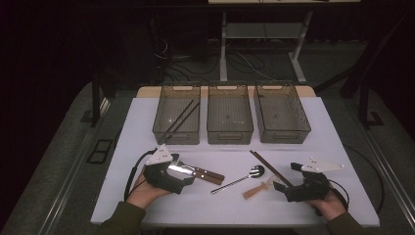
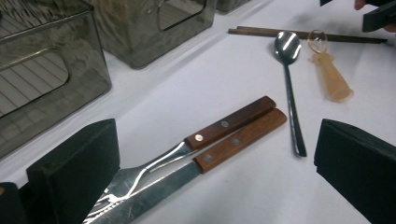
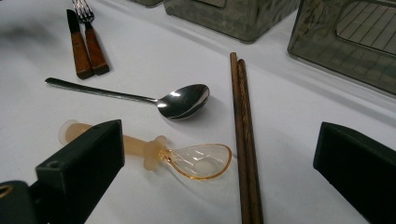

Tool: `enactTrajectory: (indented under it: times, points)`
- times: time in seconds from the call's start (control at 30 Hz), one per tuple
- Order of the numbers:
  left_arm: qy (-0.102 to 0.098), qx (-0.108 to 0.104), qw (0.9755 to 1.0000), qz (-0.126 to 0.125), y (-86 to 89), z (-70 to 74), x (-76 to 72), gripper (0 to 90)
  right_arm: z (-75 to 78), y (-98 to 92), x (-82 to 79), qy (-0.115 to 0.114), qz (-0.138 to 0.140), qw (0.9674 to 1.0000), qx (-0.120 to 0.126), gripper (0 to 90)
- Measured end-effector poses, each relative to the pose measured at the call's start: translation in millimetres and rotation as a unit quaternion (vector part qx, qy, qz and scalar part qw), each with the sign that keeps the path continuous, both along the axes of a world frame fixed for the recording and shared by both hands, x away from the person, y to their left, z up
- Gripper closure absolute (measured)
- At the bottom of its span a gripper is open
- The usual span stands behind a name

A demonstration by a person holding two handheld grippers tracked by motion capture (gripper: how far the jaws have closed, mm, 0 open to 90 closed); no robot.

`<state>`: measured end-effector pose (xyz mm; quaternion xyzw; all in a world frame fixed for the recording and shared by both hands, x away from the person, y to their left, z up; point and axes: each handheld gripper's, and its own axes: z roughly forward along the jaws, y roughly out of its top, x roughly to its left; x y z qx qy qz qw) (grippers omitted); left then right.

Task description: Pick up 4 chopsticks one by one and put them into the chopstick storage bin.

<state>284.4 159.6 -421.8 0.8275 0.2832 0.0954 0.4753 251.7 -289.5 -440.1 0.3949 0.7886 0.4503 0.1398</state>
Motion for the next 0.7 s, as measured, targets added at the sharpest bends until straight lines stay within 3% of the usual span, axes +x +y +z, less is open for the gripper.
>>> enactTrajectory:
  times: [0.27, 0.43, 0.63, 0.7]
  points:
    - [0.019, -0.003, 0.9998, -0.003, 0.0, -10.4, -12.7, 0.0, 6.0, -2.5, 0.8, 0.006, 0.005, 0.9998, -0.017, 1.5]
    - [0.016, 0.007, 0.9998, -0.011, -3.1, -10.9, -15.1, 0.1, 8.8, -7.5, 1.8, 0.002, 0.002, 0.9996, -0.028, 1.5]
    - [0.014, 0.003, 0.9999, -0.009, -2.1, -9.9, -15.2, 0.2, 14.5, -17.0, 2.2, 0.026, 0.005, 0.9989, -0.04, 1.6]
    - [0.014, 0.0, 0.9999, -0.007, -1.2, -9.7, -14.9, 0.2, 16.5, -21.1, 2.8, 0.037, 0.002, 0.9989, -0.031, 4.6]
